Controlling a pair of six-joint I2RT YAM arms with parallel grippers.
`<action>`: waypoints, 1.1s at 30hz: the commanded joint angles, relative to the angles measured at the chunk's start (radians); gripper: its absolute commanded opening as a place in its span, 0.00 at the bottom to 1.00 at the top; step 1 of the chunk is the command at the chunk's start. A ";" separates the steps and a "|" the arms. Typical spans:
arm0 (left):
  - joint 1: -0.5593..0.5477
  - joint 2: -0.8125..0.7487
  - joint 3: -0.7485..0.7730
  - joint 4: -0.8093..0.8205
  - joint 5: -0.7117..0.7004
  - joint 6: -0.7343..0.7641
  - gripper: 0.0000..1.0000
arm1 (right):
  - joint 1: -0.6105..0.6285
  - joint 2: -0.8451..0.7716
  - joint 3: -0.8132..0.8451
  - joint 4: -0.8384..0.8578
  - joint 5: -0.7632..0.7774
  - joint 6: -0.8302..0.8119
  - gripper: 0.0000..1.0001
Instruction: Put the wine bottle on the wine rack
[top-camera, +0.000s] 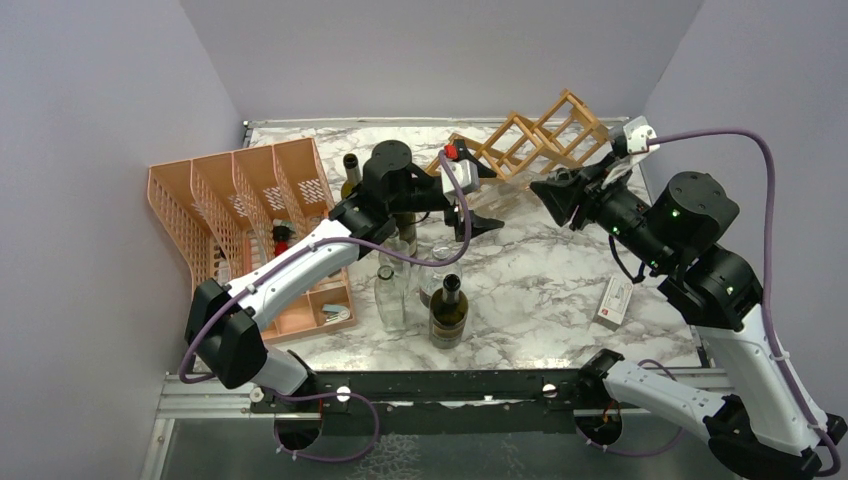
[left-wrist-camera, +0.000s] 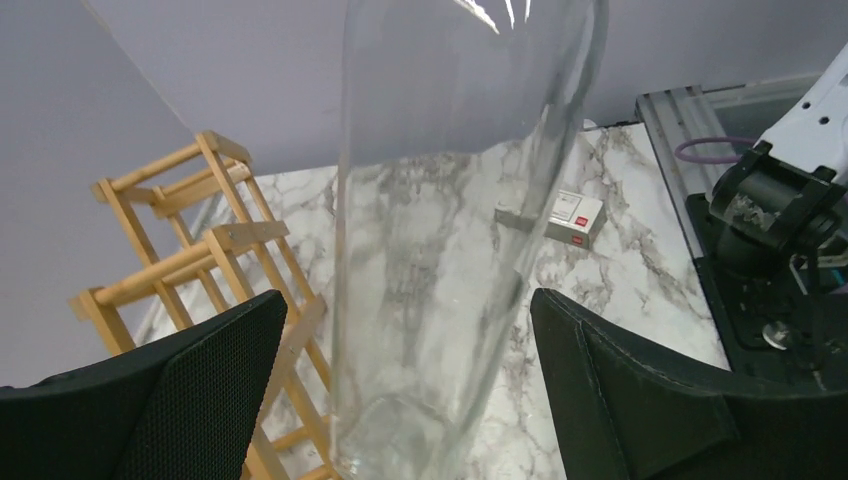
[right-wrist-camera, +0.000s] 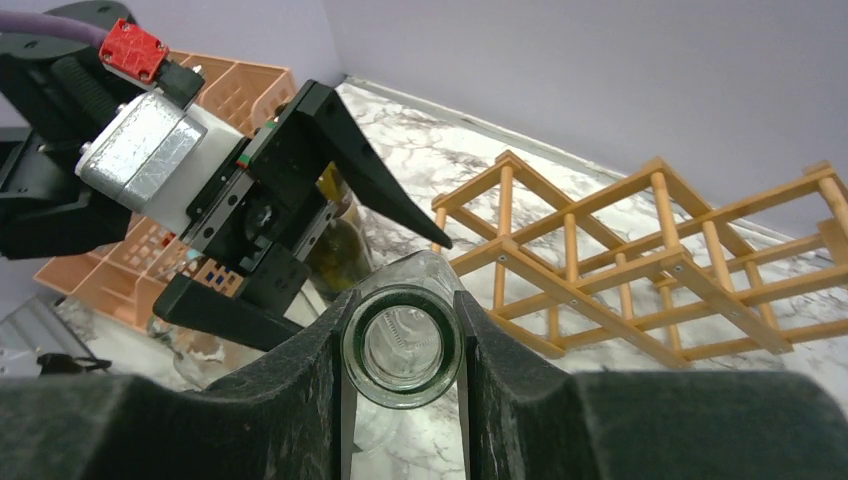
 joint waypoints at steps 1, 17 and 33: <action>-0.004 0.007 0.048 -0.037 0.041 0.167 0.99 | 0.007 -0.015 0.051 0.036 -0.133 -0.041 0.01; 0.001 -0.072 0.011 -0.161 0.254 0.287 0.66 | 0.007 -0.006 0.093 -0.020 -0.488 -0.155 0.01; 0.002 -0.040 0.071 -0.104 -0.072 0.525 0.00 | 0.007 -0.001 0.150 -0.170 -0.277 -0.070 0.90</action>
